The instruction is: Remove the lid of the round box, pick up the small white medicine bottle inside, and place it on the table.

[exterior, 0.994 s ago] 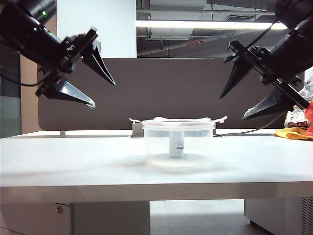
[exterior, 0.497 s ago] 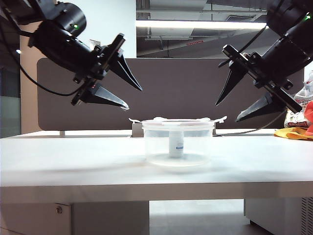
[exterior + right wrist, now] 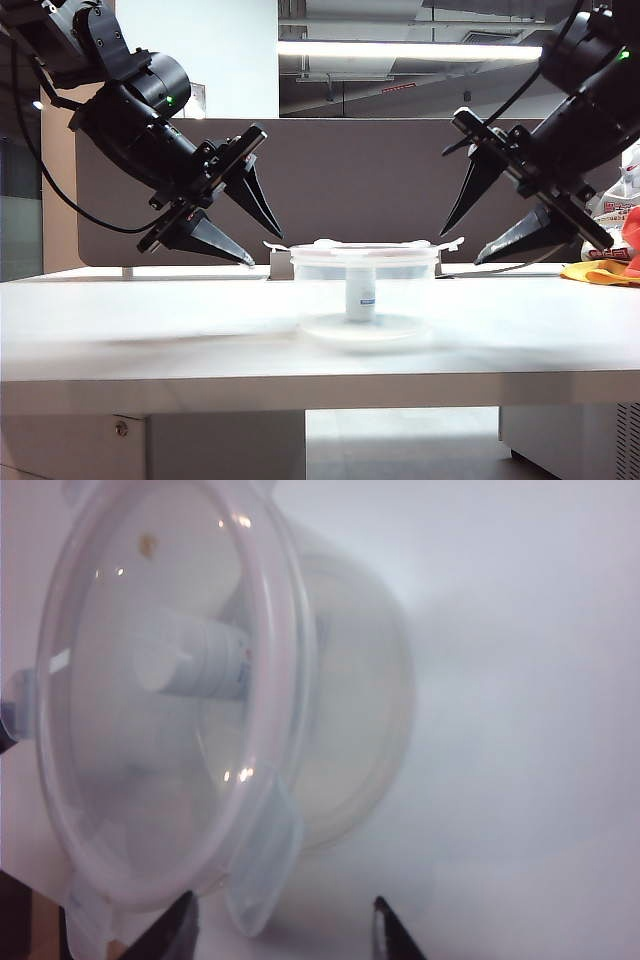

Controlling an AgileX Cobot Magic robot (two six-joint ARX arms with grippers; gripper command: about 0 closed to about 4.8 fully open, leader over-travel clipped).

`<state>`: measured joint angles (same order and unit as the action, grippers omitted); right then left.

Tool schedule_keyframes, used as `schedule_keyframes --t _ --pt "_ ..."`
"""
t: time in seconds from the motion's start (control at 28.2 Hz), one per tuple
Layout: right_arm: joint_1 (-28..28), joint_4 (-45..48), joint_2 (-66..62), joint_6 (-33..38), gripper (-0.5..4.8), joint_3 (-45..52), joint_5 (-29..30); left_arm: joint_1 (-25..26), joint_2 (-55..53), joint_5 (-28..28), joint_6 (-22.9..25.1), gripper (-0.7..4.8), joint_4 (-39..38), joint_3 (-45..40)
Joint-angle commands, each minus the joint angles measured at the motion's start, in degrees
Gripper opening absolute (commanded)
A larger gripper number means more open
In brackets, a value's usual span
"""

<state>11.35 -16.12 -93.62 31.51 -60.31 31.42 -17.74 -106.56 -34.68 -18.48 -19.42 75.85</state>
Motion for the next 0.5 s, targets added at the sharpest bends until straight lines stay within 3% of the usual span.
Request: schedule_keyframes --t 0.04,0.14,0.21,0.25,0.5 --pt "0.46 1.49 -0.17 0.02 2.28 -0.15 0.66 -0.04 0.22 -0.24 0.42 2.31 2.12 0.22" --pt "0.63 2.97 -0.17 0.04 2.18 -0.15 0.66 -0.04 -0.28 -0.39 -0.46 2.03 3.72 0.24" --pt "0.63 3.26 -0.17 0.02 1.70 -0.15 0.50 -0.37 -0.87 -0.70 -0.76 1.98 4.50 0.31" --pt "0.70 3.50 -0.20 0.02 1.66 -0.15 0.48 -0.37 -1.33 -1.51 -1.07 1.74 4.61 0.48" --pt "0.70 4.83 -0.48 0.04 1.34 -0.17 0.44 -0.57 -1.90 -2.23 -1.68 1.50 6.49 0.50"
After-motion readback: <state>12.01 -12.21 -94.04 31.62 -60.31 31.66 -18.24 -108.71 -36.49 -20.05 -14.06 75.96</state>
